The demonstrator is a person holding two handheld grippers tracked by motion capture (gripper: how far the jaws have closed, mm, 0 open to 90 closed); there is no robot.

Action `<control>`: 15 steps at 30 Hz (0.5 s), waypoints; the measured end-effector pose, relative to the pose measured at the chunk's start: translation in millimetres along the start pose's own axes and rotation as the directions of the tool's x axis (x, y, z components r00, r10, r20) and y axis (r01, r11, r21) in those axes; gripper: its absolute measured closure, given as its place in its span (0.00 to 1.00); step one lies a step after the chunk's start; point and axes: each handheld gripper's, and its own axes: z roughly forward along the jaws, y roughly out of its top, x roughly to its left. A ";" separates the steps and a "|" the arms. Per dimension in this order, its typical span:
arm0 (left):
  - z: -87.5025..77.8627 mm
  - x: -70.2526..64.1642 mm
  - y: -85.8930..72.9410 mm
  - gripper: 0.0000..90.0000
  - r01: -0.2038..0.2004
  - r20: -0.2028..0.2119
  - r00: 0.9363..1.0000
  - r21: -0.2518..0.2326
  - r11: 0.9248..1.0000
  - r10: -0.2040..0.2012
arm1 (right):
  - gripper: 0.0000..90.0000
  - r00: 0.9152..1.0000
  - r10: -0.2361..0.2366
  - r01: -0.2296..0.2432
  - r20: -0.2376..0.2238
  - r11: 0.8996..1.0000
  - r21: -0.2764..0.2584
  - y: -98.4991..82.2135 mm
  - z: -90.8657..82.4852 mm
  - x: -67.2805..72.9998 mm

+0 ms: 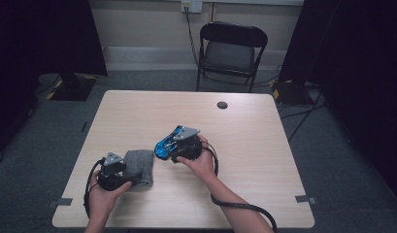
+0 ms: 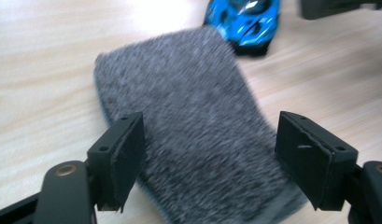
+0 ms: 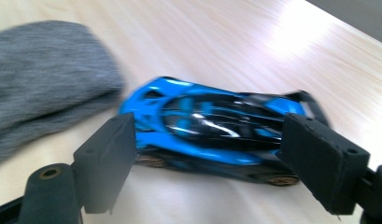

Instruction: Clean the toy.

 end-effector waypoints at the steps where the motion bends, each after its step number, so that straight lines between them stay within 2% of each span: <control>1: -0.2 -1.1 0.9 0.26 -0.007 0.004 1.000 0.002 1.000 0.007 | 0.18 1.000 0.011 -0.011 0.003 1.000 0.001 -0.2 1.6 -3.4; 3: 3.3 -2.4 0.7 0.25 0.001 0.013 1.000 0.009 1.000 -0.001 | 0.18 0.998 0.057 -0.057 -0.013 0.998 -0.005 0.1 6.5 -10.4; 6: 9.3 -2.7 -1.1 0.25 0.001 0.014 1.000 0.039 0.999 -0.002 | 0.18 0.999 0.047 -0.047 -0.005 0.999 0.005 0.8 13.7 -11.8; 9: 12.1 -1.9 -1.8 0.25 -0.023 0.007 1.000 0.060 0.998 0.023 | 0.18 1.000 0.027 -0.027 -0.005 0.999 0.023 -1.9 21.5 -10.6; 13: 13.8 -0.5 -0.6 0.25 -0.018 0.014 1.000 0.066 0.998 0.017 | 0.15 0.995 0.099 -0.099 -0.011 0.995 -0.002 -8.6 28.6 -13.7; 15: 14.6 -0.5 -0.3 0.25 -0.013 0.014 1.000 0.065 0.998 0.012 | 0.13 0.994 0.113 -0.113 -0.008 0.994 -0.015 -11.1 29.8 -15.2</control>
